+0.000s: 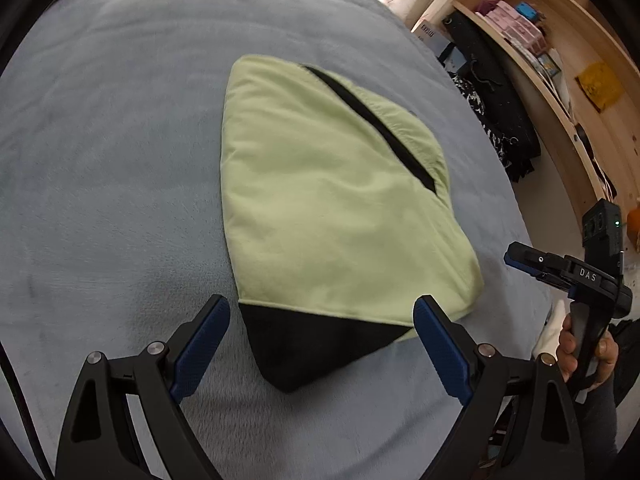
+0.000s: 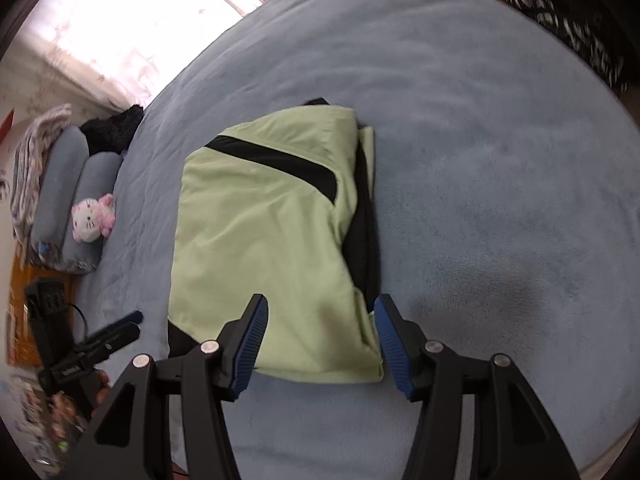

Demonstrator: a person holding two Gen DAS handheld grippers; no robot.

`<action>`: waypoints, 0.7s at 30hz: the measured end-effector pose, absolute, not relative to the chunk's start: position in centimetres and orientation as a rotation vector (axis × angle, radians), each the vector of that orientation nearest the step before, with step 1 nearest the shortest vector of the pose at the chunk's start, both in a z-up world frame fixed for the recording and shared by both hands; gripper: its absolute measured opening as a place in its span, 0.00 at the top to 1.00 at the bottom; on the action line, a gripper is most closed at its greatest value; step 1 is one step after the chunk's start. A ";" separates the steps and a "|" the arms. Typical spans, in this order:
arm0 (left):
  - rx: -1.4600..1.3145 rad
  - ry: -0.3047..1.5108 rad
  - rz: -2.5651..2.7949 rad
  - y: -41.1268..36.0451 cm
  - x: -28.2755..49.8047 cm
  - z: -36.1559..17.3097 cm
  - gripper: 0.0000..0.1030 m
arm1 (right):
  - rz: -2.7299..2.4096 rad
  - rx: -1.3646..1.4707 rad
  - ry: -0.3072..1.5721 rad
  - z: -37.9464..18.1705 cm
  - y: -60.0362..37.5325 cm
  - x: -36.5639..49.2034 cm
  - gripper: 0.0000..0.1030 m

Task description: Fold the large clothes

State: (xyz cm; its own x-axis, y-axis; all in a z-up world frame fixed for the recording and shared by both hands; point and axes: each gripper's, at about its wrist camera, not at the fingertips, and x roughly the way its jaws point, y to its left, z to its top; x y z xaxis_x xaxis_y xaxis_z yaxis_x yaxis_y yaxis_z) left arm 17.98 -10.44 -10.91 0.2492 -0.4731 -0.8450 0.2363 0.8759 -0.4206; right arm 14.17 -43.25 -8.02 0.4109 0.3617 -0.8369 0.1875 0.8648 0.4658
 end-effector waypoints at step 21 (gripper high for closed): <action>-0.281 1.313 -0.510 -10.5 21.6 -16.6 0.11 | 0.204 0.481 1.185 -11.0 -43.2 13.9 0.31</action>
State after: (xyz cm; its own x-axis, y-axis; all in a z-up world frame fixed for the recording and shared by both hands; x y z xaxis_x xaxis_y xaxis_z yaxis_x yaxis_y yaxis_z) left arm 21.61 -10.55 -16.64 0.1672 -0.5064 -0.8459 0.1970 0.8579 -0.4746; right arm 13.90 -43.19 -11.01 0.3726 0.3990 -0.8378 0.0958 0.8815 0.4624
